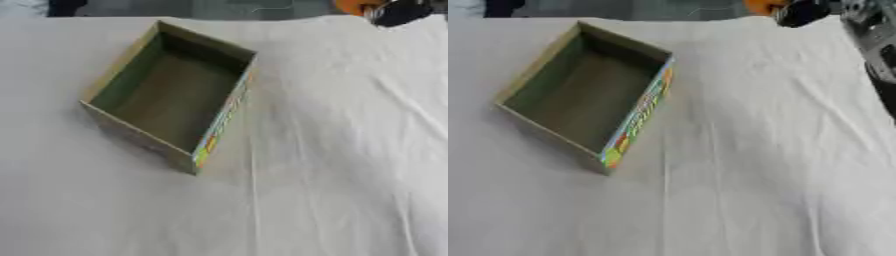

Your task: Pick up objects on the table and place them in the box.

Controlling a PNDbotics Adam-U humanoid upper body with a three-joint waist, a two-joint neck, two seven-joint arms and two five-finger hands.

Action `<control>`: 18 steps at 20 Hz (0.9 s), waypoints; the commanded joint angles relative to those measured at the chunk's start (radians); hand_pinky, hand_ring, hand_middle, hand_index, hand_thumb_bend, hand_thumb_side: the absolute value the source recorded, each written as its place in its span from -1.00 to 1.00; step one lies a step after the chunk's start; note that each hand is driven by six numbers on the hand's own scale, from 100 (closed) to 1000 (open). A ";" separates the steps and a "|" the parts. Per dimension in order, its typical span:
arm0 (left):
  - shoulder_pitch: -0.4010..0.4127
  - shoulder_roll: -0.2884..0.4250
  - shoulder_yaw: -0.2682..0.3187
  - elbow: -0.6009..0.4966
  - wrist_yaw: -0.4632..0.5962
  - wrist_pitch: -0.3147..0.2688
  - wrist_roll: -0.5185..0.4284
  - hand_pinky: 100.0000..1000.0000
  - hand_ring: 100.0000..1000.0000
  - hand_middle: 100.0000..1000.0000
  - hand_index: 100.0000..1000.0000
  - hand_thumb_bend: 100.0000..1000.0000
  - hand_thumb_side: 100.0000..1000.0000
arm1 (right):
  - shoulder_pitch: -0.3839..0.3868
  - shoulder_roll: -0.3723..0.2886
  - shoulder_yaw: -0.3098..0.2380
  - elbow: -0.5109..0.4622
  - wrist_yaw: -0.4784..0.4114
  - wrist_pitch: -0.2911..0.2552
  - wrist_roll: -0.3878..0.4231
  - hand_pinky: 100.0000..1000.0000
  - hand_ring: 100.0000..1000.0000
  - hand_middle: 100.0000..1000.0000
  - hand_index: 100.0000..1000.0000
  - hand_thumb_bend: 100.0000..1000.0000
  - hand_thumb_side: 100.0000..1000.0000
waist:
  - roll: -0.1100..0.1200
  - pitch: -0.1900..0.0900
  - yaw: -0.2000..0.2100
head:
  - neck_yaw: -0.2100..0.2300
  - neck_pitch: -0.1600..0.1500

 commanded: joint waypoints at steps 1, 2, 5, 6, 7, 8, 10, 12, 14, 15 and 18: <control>-0.008 0.022 0.006 -0.016 -0.001 -0.002 -0.003 0.52 0.18 0.30 0.72 -1.00 0.88 | -0.047 0.008 0.005 -0.056 -0.007 0.007 0.015 0.42 0.43 -0.37 -0.56 -1.00 -0.79 | -0.002 -0.030 0.004 | -0.007 -0.003; -0.008 0.022 0.005 -0.016 -0.001 -0.003 -0.004 0.52 0.19 0.30 0.72 -1.00 0.88 | -0.058 0.023 0.009 -0.063 -0.007 0.008 0.021 0.42 0.43 -0.38 -0.56 -1.00 -0.79 | -0.003 -0.032 0.005 | -0.009 -0.004; -0.012 0.020 0.003 -0.016 -0.001 -0.004 -0.006 0.52 0.19 0.30 0.72 -1.00 0.88 | -0.093 0.074 0.025 -0.070 -0.005 0.007 0.037 0.42 0.43 -0.38 -0.56 -1.00 -0.78 | -0.003 -0.034 0.009 | -0.016 -0.006; -0.013 0.020 0.002 -0.016 -0.001 -0.004 -0.007 0.52 0.19 0.30 0.71 -1.00 0.88 | -0.105 0.092 0.030 -0.070 -0.004 0.006 0.041 0.42 0.43 -0.38 -0.56 -1.00 -0.78 | -0.003 -0.035 0.011 | -0.019 -0.007; -0.015 0.019 0.001 -0.016 0.000 -0.005 -0.007 0.52 0.19 0.30 0.71 -1.00 0.88 | -0.115 0.111 0.037 -0.068 -0.001 0.004 0.045 0.42 0.42 -0.38 -0.56 -1.00 -0.78 | -0.004 -0.035 0.014 | -0.022 -0.009; -0.016 0.019 0.001 -0.016 0.000 -0.005 -0.008 0.52 0.19 0.30 0.72 -1.00 0.88 | -0.123 0.129 0.044 -0.066 0.002 0.002 0.049 0.42 0.42 -0.38 -0.56 -1.00 -0.77 | -0.004 -0.035 0.016 | -0.024 -0.010; -0.019 0.017 0.000 -0.016 0.000 -0.006 -0.009 0.52 0.19 0.30 0.72 -1.00 0.88 | -0.137 0.167 0.054 -0.059 0.003 0.000 0.055 0.42 0.42 -0.38 -0.55 -1.00 -0.77 | -0.004 -0.035 0.021 | -0.030 -0.011; -0.021 0.016 -0.001 -0.016 0.000 -0.006 -0.009 0.52 0.19 0.30 0.72 -1.00 0.88 | -0.147 0.200 0.063 -0.052 0.003 -0.003 0.059 0.42 0.42 -0.39 -0.55 -1.00 -0.77 | -0.004 -0.034 0.026 | -0.036 -0.013; -0.024 0.015 -0.001 -0.016 0.001 -0.008 -0.009 0.52 0.19 0.30 0.72 -1.00 0.88 | -0.153 0.232 0.072 -0.042 0.005 -0.005 0.061 0.42 0.41 -0.39 -0.55 -1.00 -0.77 | -0.004 -0.033 0.030 | -0.042 -0.012; -0.026 0.015 -0.001 -0.016 0.001 -0.008 -0.009 0.52 0.19 0.30 0.72 -1.00 0.88 | -0.154 0.249 0.075 -0.037 0.005 -0.006 0.062 0.42 0.41 -0.39 -0.55 -1.00 -0.77 | -0.005 -0.032 0.032 | -0.044 -0.013; -0.030 0.012 -0.003 -0.016 0.002 -0.009 -0.010 0.52 0.19 0.30 0.72 -1.00 0.88 | -0.155 0.294 0.089 -0.022 0.002 -0.010 0.064 0.41 0.40 -0.40 -0.55 -1.00 -0.77 | -0.005 -0.029 0.036 | -0.051 -0.015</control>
